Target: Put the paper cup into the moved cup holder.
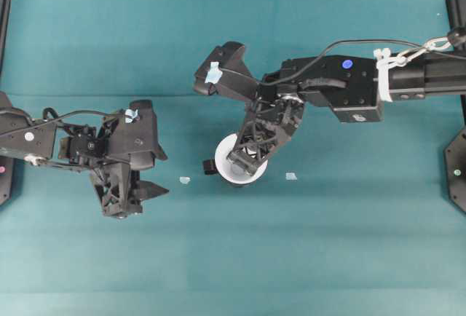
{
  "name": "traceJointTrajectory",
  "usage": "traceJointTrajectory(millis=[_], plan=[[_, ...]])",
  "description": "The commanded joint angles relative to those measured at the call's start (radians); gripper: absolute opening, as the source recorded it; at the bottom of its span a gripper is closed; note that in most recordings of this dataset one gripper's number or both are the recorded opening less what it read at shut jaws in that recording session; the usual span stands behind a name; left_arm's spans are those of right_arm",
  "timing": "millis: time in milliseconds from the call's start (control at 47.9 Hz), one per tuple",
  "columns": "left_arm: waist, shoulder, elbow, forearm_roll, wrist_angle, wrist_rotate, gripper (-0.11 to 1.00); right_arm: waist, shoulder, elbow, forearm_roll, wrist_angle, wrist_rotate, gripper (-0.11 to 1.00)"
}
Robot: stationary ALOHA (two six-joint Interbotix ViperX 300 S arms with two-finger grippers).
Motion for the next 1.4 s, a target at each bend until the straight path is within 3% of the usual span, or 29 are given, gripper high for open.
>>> traceJointTrajectory(millis=[0,313,438,605,709,1377], plan=[[-0.002,-0.005,-0.014,0.0,-0.008,0.0,0.8,0.002,-0.008,-0.012,0.009,-0.003,-0.015,-0.03],[-0.002,-0.005,-0.014,0.002,-0.008,0.0,0.8,0.0,-0.009,-0.012,0.009,-0.006,-0.015,0.1],[-0.002,-0.005,-0.012,0.002,-0.008,0.0,0.8,-0.002,-0.008,-0.012,0.009,-0.006,-0.015,0.28],[-0.002,-0.005,-0.012,0.002,-0.008,0.0,0.8,-0.002,-0.008,-0.014,0.009,-0.006,-0.015,0.62],[-0.002,-0.006,-0.011,0.0,-0.008,0.0,0.8,-0.002,-0.009,-0.014,0.009,-0.006,-0.015,0.76],[0.005,-0.006,-0.011,0.002,-0.008,0.002,0.8,-0.018,-0.078,-0.02,0.003,0.032,-0.012,0.75]])
